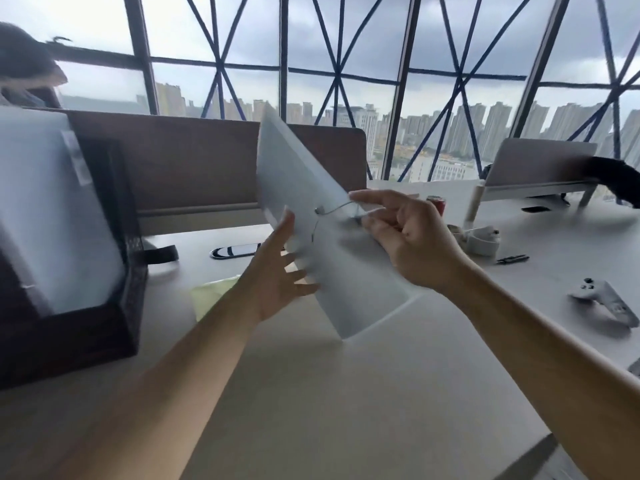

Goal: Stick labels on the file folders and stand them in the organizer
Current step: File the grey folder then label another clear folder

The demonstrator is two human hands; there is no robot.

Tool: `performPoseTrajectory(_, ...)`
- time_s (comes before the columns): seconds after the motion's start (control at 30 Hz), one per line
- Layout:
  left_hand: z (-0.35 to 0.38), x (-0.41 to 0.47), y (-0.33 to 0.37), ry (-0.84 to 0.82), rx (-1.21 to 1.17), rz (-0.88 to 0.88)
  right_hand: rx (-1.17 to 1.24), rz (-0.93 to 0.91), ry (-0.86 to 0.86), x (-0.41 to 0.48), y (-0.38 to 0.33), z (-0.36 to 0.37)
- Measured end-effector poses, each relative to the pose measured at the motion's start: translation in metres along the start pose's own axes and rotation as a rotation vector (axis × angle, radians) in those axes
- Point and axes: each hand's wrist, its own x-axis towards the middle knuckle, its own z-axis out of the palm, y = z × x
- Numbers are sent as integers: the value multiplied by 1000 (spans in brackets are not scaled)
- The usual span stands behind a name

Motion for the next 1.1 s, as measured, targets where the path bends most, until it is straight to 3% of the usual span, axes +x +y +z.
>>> performPoseTrajectory(0.13,-8,-25,17,-52,-140,-5,-118,-11,-227,-9,-23,39)
performPoseTrajectory(0.27,-6,-38,21,157,-56,7,-289,-55,-286,-20,-26,75)
performPoseTrajectory(0.4,-33,-40,13,343,107,-20,-404,-91,-448,-24,-23,89)
performPoseTrajectory(0.57,-61,-59,0,284,141,-67,-755,-170,-575,-5,0,100)
performPoseTrajectory(0.73,-85,-85,-26,230,211,-153,-773,-179,-603,12,37,117)
performPoseTrajectory(0.87,-104,-98,-43,223,500,-171,-668,-92,-705,6,65,148)
performPoseTrajectory(0.97,-112,-107,-40,211,705,-271,-749,-122,-746,-2,82,166)
performPoseTrajectory(1.1,-122,-108,-19,249,1354,-424,-790,-247,-759,-18,88,173)
